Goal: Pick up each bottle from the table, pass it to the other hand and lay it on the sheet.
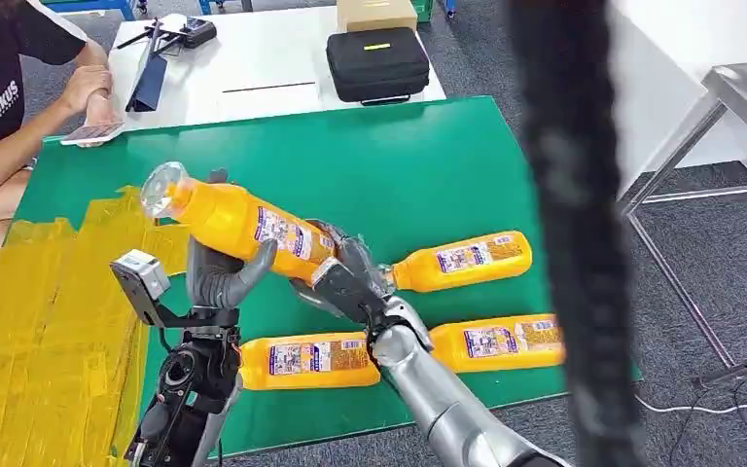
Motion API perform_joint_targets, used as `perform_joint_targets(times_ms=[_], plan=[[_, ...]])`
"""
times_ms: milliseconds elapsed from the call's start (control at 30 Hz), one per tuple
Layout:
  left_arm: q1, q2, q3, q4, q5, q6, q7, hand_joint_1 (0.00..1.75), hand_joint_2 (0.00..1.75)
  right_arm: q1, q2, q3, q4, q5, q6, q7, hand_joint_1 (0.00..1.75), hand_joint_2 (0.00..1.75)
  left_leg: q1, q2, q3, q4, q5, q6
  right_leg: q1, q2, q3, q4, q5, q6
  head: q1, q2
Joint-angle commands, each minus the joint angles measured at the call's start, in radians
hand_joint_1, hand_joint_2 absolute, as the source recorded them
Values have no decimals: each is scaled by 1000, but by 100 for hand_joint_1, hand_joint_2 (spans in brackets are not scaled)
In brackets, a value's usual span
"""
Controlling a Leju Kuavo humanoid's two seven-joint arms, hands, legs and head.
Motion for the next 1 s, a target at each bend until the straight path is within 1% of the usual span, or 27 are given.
perform_joint_targets(times_ms=[33,100,167,200,233,300,333,400,433,467,500,533,567,633,667,733,767,800,900,933,1000], plan=[[-45,25,-2,76,45,-32,11,0,175,-23,-13,125,32,41,-4,-24,175,175,2,1,8,1,-4,-4,2,-1,8,0,-3,-1,0,0],[-47,25,3,82,57,-39,13,0,175,-16,-13,133,20,44,-1,-26,175,175,1,1,4,0,-2,-2,1,0,4,-1,-1,0,0,0],[-47,25,8,86,70,-44,16,0,175,-11,-15,139,11,48,-3,-28,175,175,2,1,10,1,-5,-4,2,-2,10,0,-5,-1,0,0],[-47,25,8,86,70,-44,16,0,175,-11,-15,139,11,48,-3,-28,175,175,1,0,4,0,-1,-2,1,-1,4,-1,-1,0,0,0],[-47,25,8,86,70,-44,16,0,175,-11,-15,139,11,48,-3,-28,175,175,1,1,8,0,-3,-3,2,-1,8,0,-3,-1,0,0],[-47,25,8,86,70,-44,16,0,175,-11,-15,139,11,48,-3,-28,175,175,1,0,4,-1,-1,-2,1,-1,4,-1,-1,0,0,0],[-47,25,8,86,70,-44,16,0,175,-11,-15,139,11,48,-3,-28,175,175,1,0,7,0,-3,-3,1,-2,7,0,-3,-1,0,0],[-47,25,8,86,70,-44,16,0,175,-11,-15,139,11,48,-3,-28,175,175,1,0,4,0,-2,-2,1,-1,5,-1,-2,0,0,0],[-45,25,11,84,74,-43,15,0,175,-8,-17,143,6,50,0,-28,175,175,1,1,7,0,-3,-3,2,-1,7,0,-3,-1,0,0],[-44,24,15,84,79,-41,14,10,175,-7,-19,145,3,51,0,-26,175,175,1,0,5,0,-2,-3,1,-1,6,-1,-2,0,0,0],[-42,23,20,80,86,-39,11,175,175,-5,-21,149,0,54,-2,-21,175,175,2,1,8,1,-4,-4,2,-1,8,0,-4,-1,0,0],[-40,23,23,76,92,-39,7,175,175,-3,-22,148,-1,53,-4,-17,175,175,1,0,5,0,-2,-2,1,-1,5,-1,-2,0,0,0],[-39,23,24,73,94,-39,6,175,175,-3,-24,147,-2,52,-5,-15,175,175,1,1,7,0,-3,-3,2,-1,8,-1,-3,-1,0,0],[-35,23,23,64,101,-38,1,175,175,1,-29,142,-6,48,-9,-10,175,175,1,0,4,0,-2,-2,1,-1,5,-1,-2,0,0,0],[-35,23,21,63,101,-38,1,175,175,3,-30,141,-8,47,-11,-9,175,175,1,0,8,0,-4,-3,2,-2,8,0,-4,-1,0,0],[-31,24,15,58,103,-38,-2,175,175,12,-34,136,-18,44,-20,-9,175,175,1,0,3,-1,-1,-2,1,-2,4,-1,-1,0,0,0],[-31,24,15,58,103,-38,-2,175,175,12,-34,136,-18,44,-20,-9,175,175,1,0,7,0,-3,-3,2,-2,8,-1,-3,0,0,0],[-31,24,14,59,104,-37,-2,175,175,16,-36,138,-21,44,-21,-10,175,175,1,0,5,-1,-2,-2,1,-2,5,-1,-2,0,0,0],[-31,24,14,59,104,-37,-2,175,175,16,-36,138,-21,44,-21,-10,175,175,0,0,4,0,-2,-2,1,-1,4,-1,-2,0,0,0],[-30,23,17,59,110,-36,-6,175,175,19,-34,134,-26,41,-25,-9,175,175,1,1,7,0,-4,-3,2,-1,8,0,-3,0,0,0],[-30,20,25,47,123,-32,-13,175,175,18,-35,132,-40,39,-22,-7,175,175,1,0,4,-1,-1,-2,1,-2,4,-1,-2,0,0,0]])
